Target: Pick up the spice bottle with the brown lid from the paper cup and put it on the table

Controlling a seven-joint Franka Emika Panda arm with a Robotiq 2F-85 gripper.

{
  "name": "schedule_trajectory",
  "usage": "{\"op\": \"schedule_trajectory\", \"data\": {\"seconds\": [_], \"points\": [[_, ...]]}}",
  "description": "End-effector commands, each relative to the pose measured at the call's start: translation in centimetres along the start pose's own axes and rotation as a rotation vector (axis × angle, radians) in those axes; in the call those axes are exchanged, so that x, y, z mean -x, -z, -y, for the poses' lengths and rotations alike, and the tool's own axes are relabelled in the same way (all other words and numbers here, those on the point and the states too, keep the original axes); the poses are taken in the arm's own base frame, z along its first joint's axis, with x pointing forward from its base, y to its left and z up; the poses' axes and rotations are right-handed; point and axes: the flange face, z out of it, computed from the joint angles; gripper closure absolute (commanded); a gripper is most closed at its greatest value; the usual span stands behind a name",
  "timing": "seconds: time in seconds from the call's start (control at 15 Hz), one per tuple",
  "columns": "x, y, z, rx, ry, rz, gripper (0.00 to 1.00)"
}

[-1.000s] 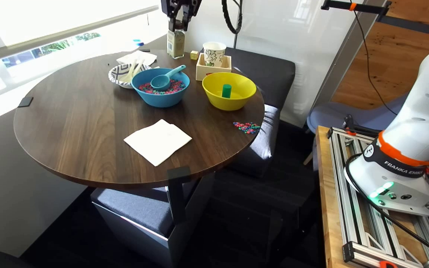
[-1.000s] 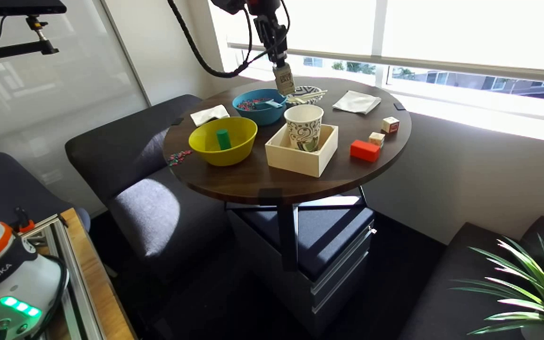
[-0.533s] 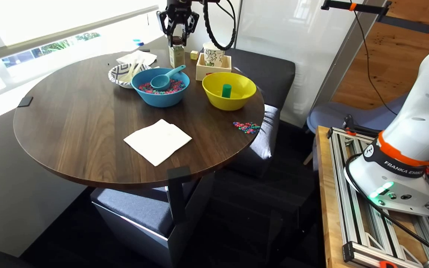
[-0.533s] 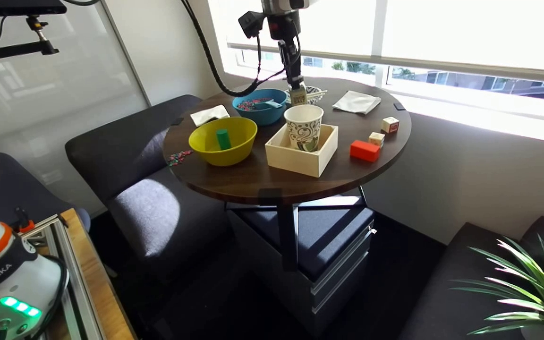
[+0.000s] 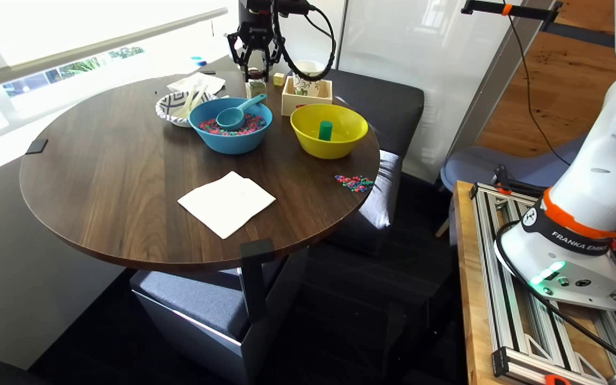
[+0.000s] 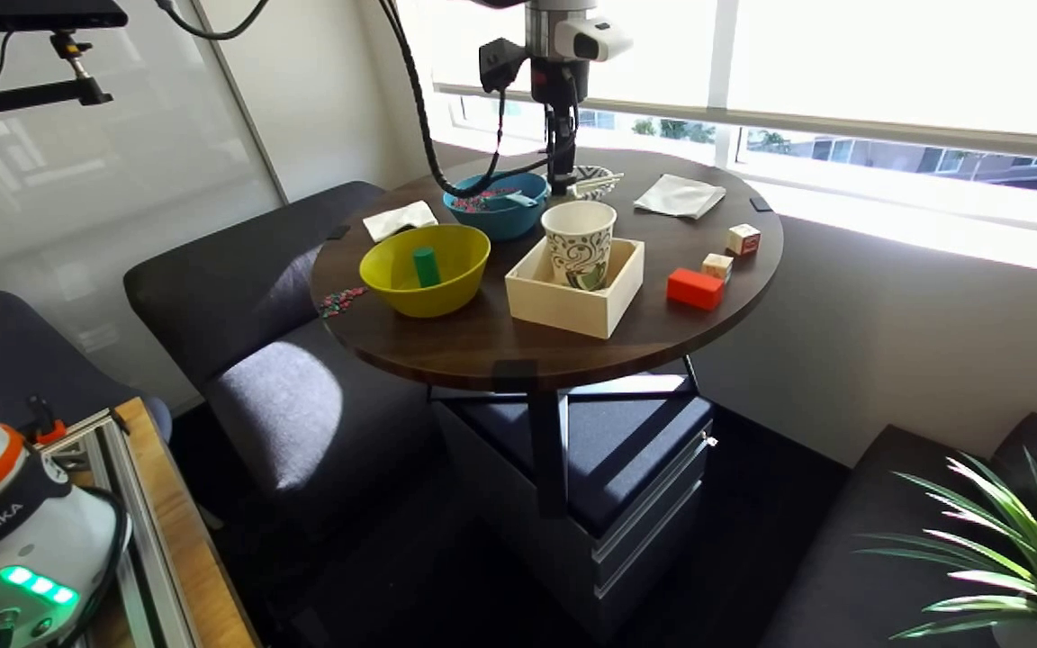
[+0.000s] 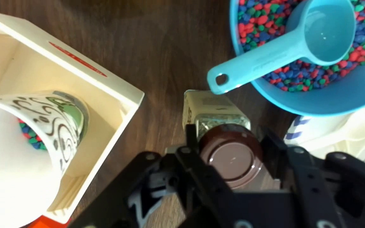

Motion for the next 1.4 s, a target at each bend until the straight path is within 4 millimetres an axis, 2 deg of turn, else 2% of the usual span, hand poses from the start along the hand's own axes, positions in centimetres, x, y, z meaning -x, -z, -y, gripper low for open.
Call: {"op": "schedule_trajectory", "data": {"seconds": [0.0,0.27,0.87,1.0,1.07,1.2,1.27,1.33], "points": [[-1.5,0.7,0.5,-0.072,-0.029,0.017,0.75],[-2.3,1.0,0.7,-0.067,-0.023,-0.039,0.75],[-2.9,0.1,1.1,-0.062,-0.019,-0.126,0.75],[-3.0,0.1,1.2,-0.052,-0.011,-0.149,0.24],[-3.0,0.1,1.3,-0.042,-0.008,-0.156,0.24],[-2.8,0.5,1.1,-0.02,-0.001,-0.167,0.13],[-2.7,0.8,1.1,-0.013,0.007,-0.164,0.05],[-2.4,1.5,0.9,-0.007,0.01,-0.168,0.01]]}}
